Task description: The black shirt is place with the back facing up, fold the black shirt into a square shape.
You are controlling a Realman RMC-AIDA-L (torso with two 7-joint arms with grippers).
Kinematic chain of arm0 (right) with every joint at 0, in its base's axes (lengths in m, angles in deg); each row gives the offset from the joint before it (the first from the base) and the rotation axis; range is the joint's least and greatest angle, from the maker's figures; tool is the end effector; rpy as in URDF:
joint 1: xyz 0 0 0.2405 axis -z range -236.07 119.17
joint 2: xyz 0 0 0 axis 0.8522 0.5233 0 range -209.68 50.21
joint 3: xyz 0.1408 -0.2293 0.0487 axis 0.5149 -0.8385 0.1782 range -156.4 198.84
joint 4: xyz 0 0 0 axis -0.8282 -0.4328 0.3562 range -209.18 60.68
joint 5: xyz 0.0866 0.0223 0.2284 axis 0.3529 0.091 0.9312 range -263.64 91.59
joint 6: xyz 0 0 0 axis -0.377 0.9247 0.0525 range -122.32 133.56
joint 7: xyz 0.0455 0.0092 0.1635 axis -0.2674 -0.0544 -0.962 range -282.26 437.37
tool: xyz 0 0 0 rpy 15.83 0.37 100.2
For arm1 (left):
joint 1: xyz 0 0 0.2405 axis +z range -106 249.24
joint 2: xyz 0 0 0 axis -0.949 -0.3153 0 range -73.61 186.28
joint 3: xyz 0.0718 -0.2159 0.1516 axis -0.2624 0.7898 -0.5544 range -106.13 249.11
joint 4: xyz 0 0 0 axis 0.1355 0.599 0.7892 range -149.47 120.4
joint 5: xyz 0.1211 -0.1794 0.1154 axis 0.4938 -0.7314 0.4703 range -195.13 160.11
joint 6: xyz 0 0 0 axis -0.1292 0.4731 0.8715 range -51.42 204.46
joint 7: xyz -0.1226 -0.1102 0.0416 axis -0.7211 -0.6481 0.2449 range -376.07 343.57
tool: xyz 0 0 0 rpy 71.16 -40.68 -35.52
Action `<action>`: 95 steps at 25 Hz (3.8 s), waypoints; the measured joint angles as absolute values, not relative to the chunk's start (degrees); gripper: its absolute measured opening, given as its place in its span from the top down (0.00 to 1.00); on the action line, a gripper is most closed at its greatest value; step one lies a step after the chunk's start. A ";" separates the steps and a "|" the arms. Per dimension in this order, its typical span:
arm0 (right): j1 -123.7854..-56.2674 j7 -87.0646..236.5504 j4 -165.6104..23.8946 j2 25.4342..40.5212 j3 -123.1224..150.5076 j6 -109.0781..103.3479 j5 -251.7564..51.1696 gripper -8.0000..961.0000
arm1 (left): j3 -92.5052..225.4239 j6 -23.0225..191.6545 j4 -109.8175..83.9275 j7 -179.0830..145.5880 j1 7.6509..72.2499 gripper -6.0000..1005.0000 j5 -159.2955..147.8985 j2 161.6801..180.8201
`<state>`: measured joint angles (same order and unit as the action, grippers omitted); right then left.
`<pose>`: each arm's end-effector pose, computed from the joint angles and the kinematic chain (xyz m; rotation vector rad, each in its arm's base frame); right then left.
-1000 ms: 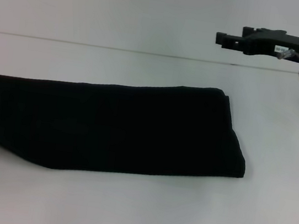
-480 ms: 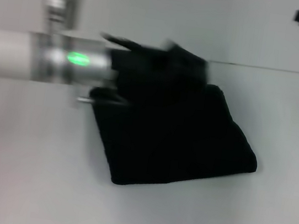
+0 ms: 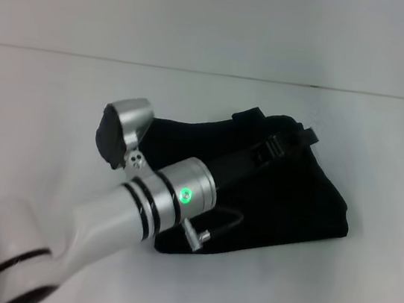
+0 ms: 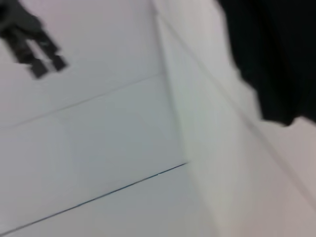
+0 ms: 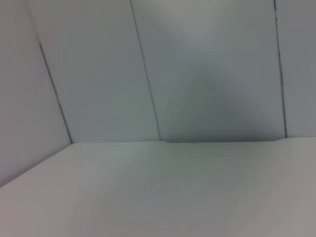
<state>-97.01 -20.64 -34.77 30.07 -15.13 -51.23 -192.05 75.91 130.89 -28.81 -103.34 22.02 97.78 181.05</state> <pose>0.2926 0.5142 0.1147 -2.0161 0.8295 0.6484 -0.1636 0.4015 -0.2056 -1.9764 -1.8682 -1.3040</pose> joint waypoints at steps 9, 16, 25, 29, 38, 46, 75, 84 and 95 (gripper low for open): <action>-98.19 -26.75 -35.29 30.05 -18.96 -56.97 -198.24 0.08 | 74.59 155.32 -20.95 -102.52 29.23 0.45 104.76 180.42; -103.57 -39.34 -35.69 29.27 -21.26 -65.96 -210.25 0.08 | 69.39 168.84 -5.53 -103.93 33.37 0.26 109.88 179.74; -110.46 -46.69 -40.86 33.80 -30.64 -60.78 -220.18 0.08 | 63.32 171.78 4.81 -104.28 36.05 0.11 110.08 176.79; -112.60 -47.26 -42.53 36.61 -32.44 -54.95 -224.13 0.08 | 60.22 171.98 7.08 -104.35 35.67 0.11 110.12 176.62; -115.30 -47.32 -45.92 38.16 -33.36 -48.09 -225.87 0.08 | 60.64 171.60 7.25 -104.56 35.50 0.10 109.79 176.22; -115.50 -46.53 -49.64 38.55 -34.31 -42.88 -225.76 0.33 | 60.64 170.77 7.00 -105.98 35.64 0.11 109.64 176.22; -113.56 -46.56 -45.71 39.72 -35.21 -41.98 -225.50 0.93 | 60.32 168.17 6.10 -106.51 36.18 0.11 109.58 176.93; -112.01 -46.18 -43.91 39.70 -35.45 -42.92 -224.06 0.87 | 60.17 168.17 6.03 -106.52 36.01 0.11 109.58 177.24; -112.50 -45.98 -43.43 39.79 -35.72 -43.59 -224.01 0.78 | 60.15 167.67 6.02 -106.51 35.67 0.11 109.58 177.36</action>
